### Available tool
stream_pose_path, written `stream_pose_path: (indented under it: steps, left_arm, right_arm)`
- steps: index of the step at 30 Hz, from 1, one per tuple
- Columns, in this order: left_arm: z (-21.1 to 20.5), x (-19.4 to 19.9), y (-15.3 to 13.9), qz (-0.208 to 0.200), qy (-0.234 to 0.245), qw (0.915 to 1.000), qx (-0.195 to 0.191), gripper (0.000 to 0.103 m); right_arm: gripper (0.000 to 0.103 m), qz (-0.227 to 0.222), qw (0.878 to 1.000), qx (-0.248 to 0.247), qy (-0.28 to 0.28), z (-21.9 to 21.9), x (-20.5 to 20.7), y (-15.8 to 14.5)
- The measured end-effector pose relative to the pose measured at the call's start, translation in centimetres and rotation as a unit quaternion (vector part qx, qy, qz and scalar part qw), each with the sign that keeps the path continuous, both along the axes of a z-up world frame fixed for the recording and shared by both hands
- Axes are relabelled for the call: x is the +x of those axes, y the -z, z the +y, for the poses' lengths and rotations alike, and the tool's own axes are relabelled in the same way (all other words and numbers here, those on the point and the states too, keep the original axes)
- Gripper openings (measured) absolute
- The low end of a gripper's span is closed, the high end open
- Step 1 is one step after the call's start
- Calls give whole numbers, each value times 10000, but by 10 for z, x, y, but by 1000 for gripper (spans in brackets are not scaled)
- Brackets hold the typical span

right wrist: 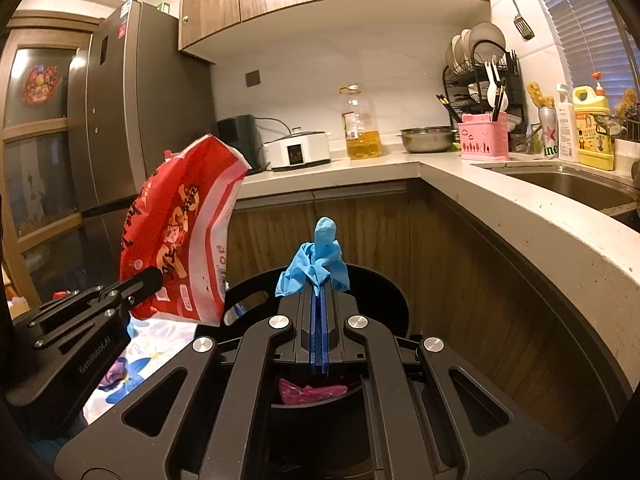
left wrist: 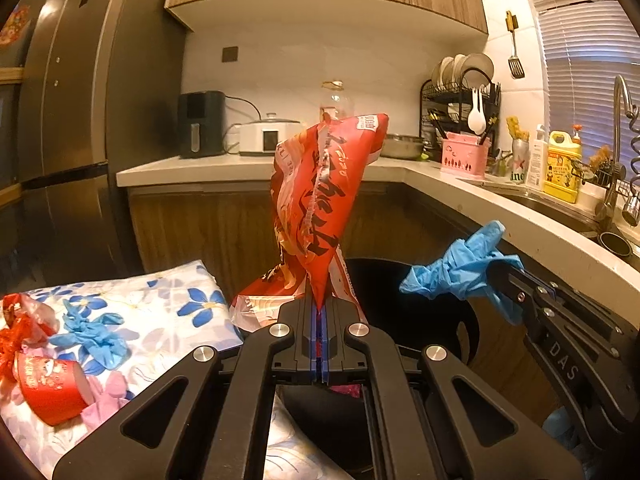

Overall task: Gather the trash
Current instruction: 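Carry the wrapper and glove over the bin and open both tools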

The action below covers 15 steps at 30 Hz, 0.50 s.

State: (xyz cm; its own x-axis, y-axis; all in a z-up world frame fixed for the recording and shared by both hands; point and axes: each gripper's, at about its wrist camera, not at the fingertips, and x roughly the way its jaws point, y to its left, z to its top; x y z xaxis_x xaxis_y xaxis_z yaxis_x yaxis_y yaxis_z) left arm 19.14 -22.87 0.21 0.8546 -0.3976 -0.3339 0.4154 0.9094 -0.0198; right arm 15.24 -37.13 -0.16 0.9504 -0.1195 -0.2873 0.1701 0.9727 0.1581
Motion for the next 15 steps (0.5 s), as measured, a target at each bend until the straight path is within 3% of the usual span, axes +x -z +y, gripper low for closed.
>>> stream_pose_path:
  steps: [9,15]
  left_arm:
    - [-5,11,11,184,78,9998,53,4]
    - [-6,13,16,218,90,9997,115,21]
  right_arm:
    - [3,144,9999,85,14,-6,13,8]
    - [3,253,9996,134,-12,-8,20,13]
